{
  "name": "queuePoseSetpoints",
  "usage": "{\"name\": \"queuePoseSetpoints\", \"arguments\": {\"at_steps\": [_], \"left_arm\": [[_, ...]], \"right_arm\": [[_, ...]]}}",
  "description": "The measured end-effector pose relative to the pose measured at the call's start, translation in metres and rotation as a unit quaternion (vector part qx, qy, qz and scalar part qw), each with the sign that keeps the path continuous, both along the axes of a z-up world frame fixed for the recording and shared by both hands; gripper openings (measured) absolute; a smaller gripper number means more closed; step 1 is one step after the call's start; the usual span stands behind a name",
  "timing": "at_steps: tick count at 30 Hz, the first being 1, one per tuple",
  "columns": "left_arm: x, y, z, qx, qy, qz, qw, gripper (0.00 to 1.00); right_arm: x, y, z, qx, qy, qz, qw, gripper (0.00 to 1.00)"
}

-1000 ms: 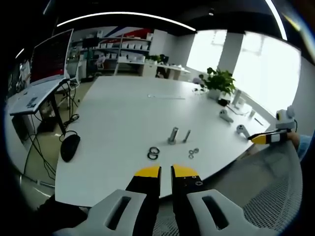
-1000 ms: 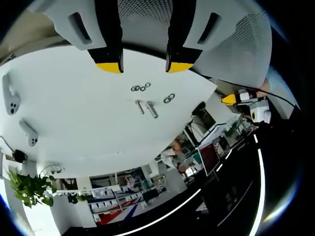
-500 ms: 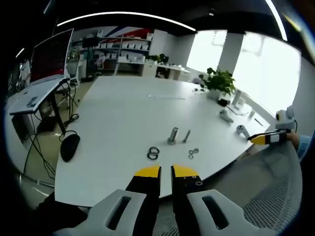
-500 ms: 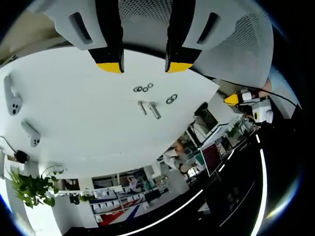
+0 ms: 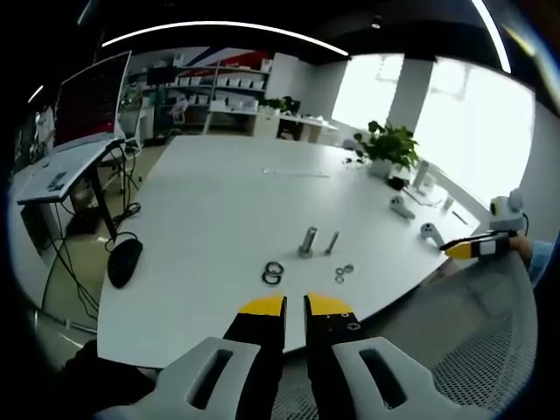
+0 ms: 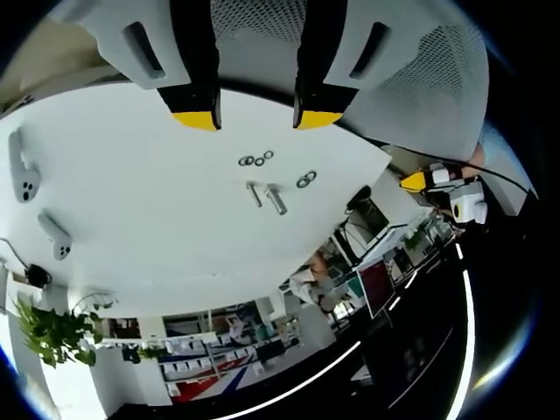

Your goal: Place the washer onto the threaded stud by aligning its center hole with the stud, sliding it down to the base, and recovering from edge contact or off-axis alignment until the washer reaches the visible bottom stop.

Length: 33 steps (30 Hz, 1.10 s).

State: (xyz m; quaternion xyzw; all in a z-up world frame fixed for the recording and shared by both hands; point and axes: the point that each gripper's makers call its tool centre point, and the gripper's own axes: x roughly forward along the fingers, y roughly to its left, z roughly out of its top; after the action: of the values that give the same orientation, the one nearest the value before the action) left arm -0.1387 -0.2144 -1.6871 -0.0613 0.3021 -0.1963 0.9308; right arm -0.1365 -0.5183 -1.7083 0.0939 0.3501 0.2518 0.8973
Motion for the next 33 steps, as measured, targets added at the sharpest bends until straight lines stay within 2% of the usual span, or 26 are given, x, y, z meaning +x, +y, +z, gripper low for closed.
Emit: {"name": "queuePoseSetpoints", "arguments": {"at_steps": [15, 17, 21, 23, 26, 33], "left_arm": [[0.0005, 0.0016, -0.0012, 0.002, 0.0, 0.001, 1.0, 0.05], [0.0008, 0.0016, -0.0012, 0.002, 0.0, 0.001, 1.0, 0.05], [0.0006, 0.0015, -0.0015, 0.003, 0.0, 0.0, 1.0, 0.05], [0.0016, 0.0023, -0.0011, 0.001, -0.002, 0.003, 1.0, 0.05], [0.0015, 0.0023, -0.0009, 0.001, -0.003, 0.003, 1.0, 0.05], [0.0023, 0.003, -0.0008, 0.001, -0.004, 0.006, 1.0, 0.05]], "right_arm": [[0.001, -0.0003, -0.0005, 0.001, -0.001, 0.001, 1.0, 0.34], [0.0017, 0.0016, 0.0006, -0.006, -0.013, 0.015, 0.9998, 0.34], [0.0017, 0.0015, 0.0019, -0.004, -0.015, 0.011, 0.9998, 0.34], [0.0041, 0.001, 0.0035, -0.018, -0.033, 0.02, 0.9991, 0.34], [0.0013, 0.0023, 0.0, -0.015, -0.018, 0.025, 0.9994, 0.34], [0.0009, 0.0035, 0.0002, -0.014, -0.022, 0.033, 0.9991, 0.34]]}}
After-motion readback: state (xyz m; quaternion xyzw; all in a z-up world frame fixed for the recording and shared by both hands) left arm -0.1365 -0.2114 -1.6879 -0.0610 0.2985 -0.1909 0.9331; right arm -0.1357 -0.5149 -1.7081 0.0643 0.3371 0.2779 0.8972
